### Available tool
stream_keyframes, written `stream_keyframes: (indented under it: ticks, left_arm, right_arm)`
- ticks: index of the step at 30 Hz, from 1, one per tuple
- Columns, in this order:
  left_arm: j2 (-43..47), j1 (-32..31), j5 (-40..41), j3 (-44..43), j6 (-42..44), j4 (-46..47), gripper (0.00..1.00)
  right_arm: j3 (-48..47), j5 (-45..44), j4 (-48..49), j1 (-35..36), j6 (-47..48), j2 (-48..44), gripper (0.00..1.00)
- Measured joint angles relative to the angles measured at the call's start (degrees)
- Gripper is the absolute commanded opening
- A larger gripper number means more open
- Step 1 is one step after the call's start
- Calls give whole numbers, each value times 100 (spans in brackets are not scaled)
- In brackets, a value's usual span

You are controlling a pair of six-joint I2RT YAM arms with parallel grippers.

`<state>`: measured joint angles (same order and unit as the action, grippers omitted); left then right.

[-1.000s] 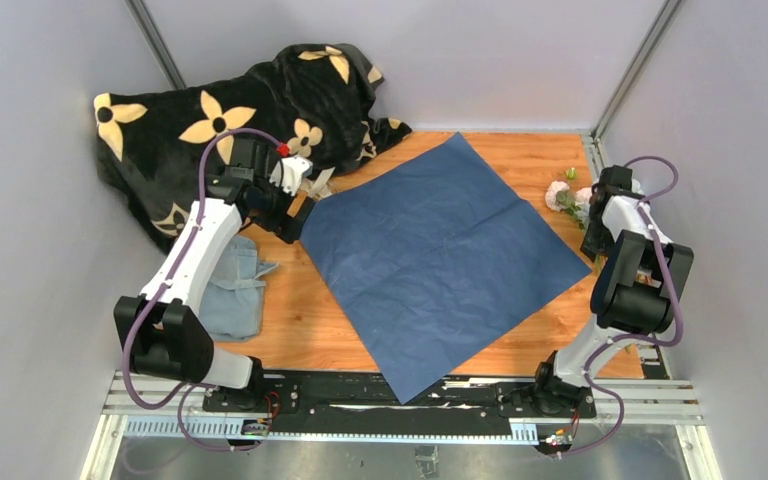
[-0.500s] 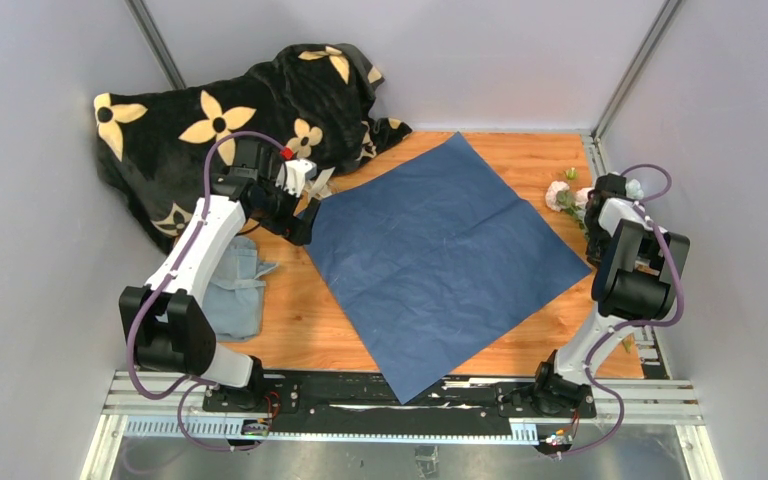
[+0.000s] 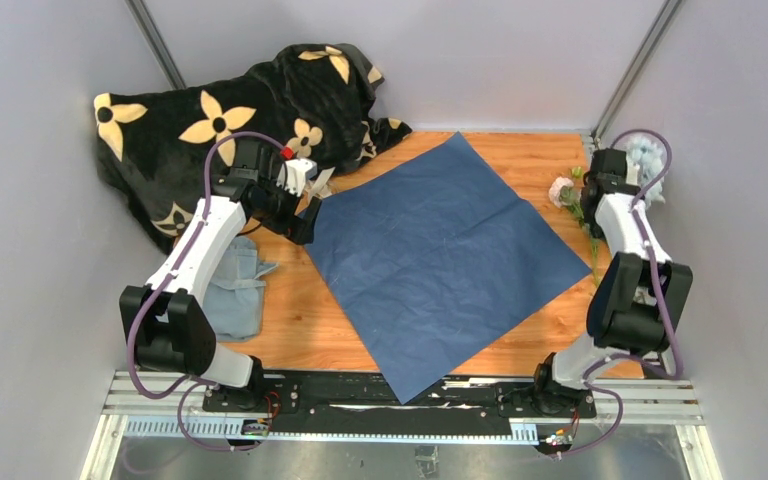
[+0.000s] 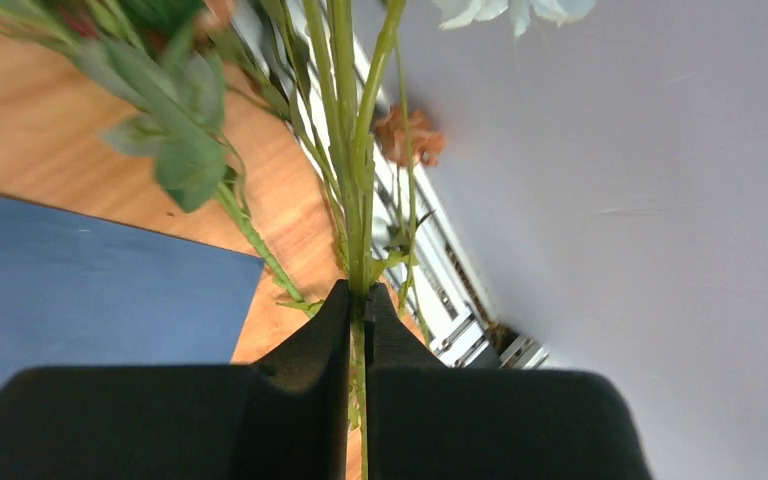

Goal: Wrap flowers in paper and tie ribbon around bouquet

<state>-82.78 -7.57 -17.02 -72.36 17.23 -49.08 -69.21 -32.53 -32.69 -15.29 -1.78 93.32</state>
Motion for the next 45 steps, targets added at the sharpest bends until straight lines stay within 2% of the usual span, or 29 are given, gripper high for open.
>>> stream_keyframes:
  ticks: [3,5,10,12,13,15,17,20,24,30,31,32,34,36,39,41,43,45]
  left_arm:
    - [0,0,-37,0,-20,46,99]
    - [0,0,-59,0,-37,85,99]
    - [0,0,-76,76,-81,271,100]
    - [0,0,-52,173,-122,380,100]
    - [0,0,-31,232,-142,433,100]
    - [0,0,11,295,-173,490,100]
    - [-2,0,59,330,-236,592,100]
    - [-2,0,68,389,-339,748,100]
    - [0,0,61,581,-435,922,100]
    - [0,0,63,658,-452,986,100]
    - [0,0,61,658,-466,999,100]
    - [0,0,61,658,-472,999,100]
    - [0,0,59,658,-485,999,100]
    - [0,0,61,658,-483,992,100]
    - [0,0,66,656,-457,975,100]
    - [0,0,70,654,-417,949,100]
    - [0,0,70,647,-398,946,100]
    - [0,0,66,647,-393,944,100]
  right_arm:
    - [-175,-223,90,452,214,-605,0]
    - [-254,-31,164,671,310,-1032,0]
    - [-428,1902,564,953,68,-2122,0]
    - [-446,2603,863,1355,-286,-2291,0]
    - [-450,2944,1064,1770,-538,-2275,0]
    - [-507,3453,1351,2553,-940,-2057,0]
    - [-682,3899,1567,3427,-1491,-1370,0]
    - [-826,4157,1602,3952,-1998,-415,0]
    - [-780,4251,1528,4227,-2671,597,0]
    - [-437,4135,1600,4240,-3154,861,0]
    - [-444,4089,1613,4240,-3161,922,4]
    - [-444,4046,1598,4240,-3143,986,15]
    - [-503,4004,1447,4238,-3038,1115,47]
    - [-852,3901,960,4234,-2691,1322,58]
    - [-1893,3381,-140,4227,-1978,1543,66]
    - [-2544,2728,-621,4148,-1416,1412,62]
    - [-2675,2188,-791,3904,-1025,1016,58]
    - [-2518,1729,-938,3311,-734,492,62]
